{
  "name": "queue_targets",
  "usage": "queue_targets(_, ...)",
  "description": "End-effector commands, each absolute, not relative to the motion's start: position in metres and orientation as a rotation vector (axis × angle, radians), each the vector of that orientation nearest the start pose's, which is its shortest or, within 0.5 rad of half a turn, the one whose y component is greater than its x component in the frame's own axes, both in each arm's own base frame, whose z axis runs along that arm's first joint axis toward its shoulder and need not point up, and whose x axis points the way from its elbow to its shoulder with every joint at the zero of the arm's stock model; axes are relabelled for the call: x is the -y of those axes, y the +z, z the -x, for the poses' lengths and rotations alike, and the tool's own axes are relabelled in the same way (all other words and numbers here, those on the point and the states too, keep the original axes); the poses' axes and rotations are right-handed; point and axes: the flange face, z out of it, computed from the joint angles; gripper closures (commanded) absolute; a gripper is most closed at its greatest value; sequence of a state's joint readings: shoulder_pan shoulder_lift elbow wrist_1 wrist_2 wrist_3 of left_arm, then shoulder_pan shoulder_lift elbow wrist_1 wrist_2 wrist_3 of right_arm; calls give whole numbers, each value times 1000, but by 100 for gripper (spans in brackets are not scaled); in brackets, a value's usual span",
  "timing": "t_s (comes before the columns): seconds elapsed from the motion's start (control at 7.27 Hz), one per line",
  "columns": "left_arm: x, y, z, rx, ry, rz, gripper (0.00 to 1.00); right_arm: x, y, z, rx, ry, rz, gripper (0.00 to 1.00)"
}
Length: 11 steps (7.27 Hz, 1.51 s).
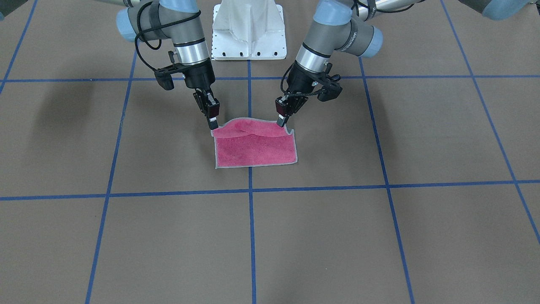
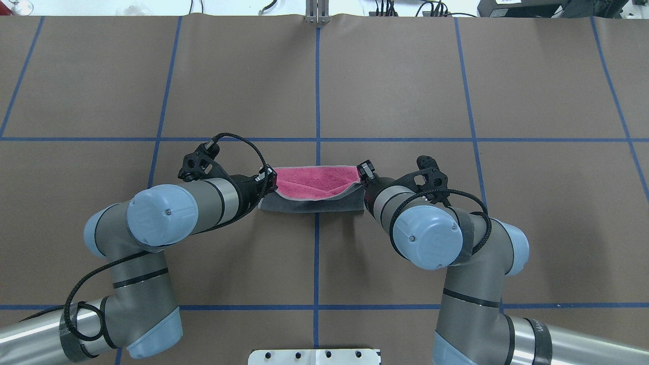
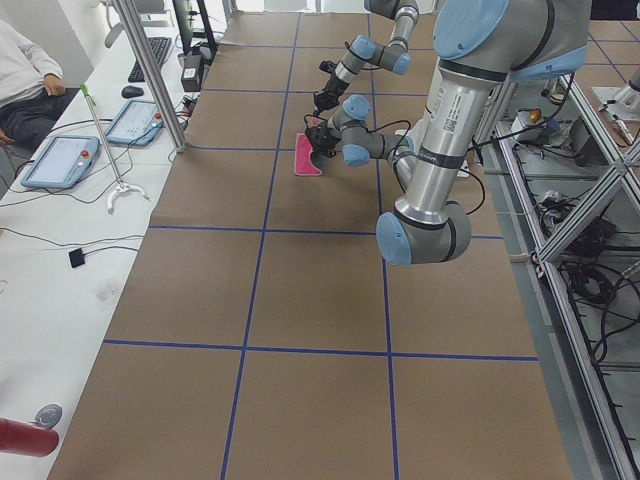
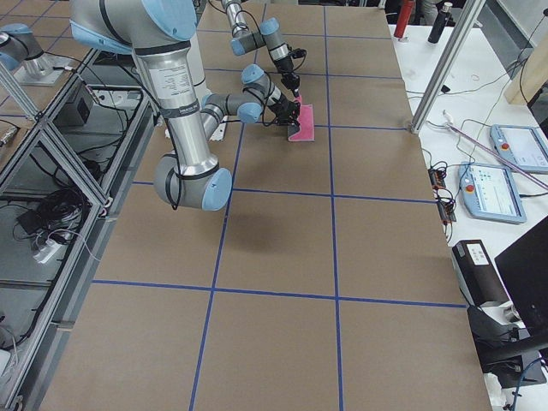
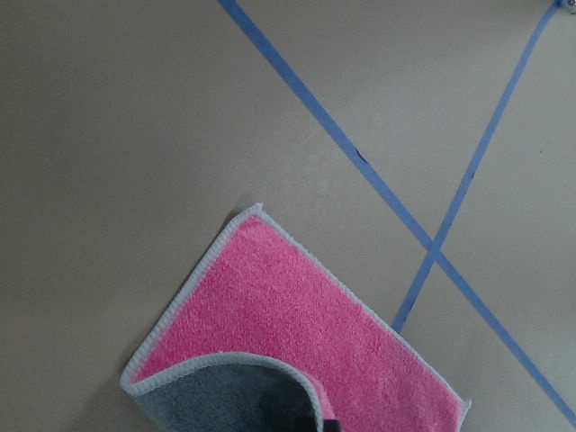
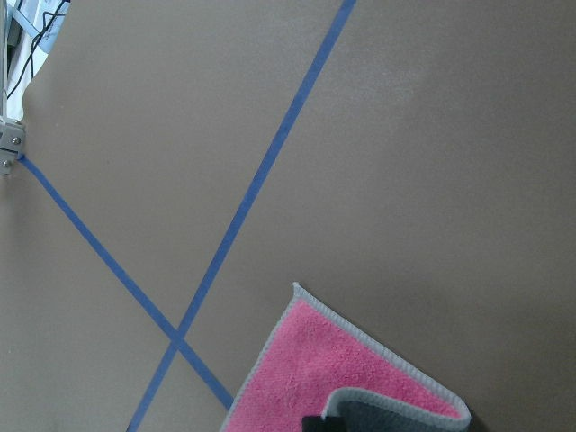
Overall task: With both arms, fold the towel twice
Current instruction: 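Lay the folded edge onto the far edge with both grippers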
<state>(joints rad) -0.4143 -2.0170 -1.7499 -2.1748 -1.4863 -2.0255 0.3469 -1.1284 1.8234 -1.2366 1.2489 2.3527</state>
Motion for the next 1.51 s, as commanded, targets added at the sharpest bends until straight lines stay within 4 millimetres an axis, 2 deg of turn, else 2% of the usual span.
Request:
queue_targets(0.0,388,259,-517,-1261,-810,-60,100,380,256,535,1121,1182,-91,100)
queue_targets(0.96,398,285,-529,-1210,-823,-66,100,383,264,539,1099,1161,-112,100)
queue_targets(1.1,399,288,-532,-1203,-822,-68,90,383,264,538,1097,1160,-115,95)
queue_targets(1.24,400,293,-535,-1189,-791,-88,35,387,263,536,1085,1110,-152,32)
queue_targets(1.38,405,289,-532,-1188,-744,-126,1,394,256,532,1084,1063,-188,0)
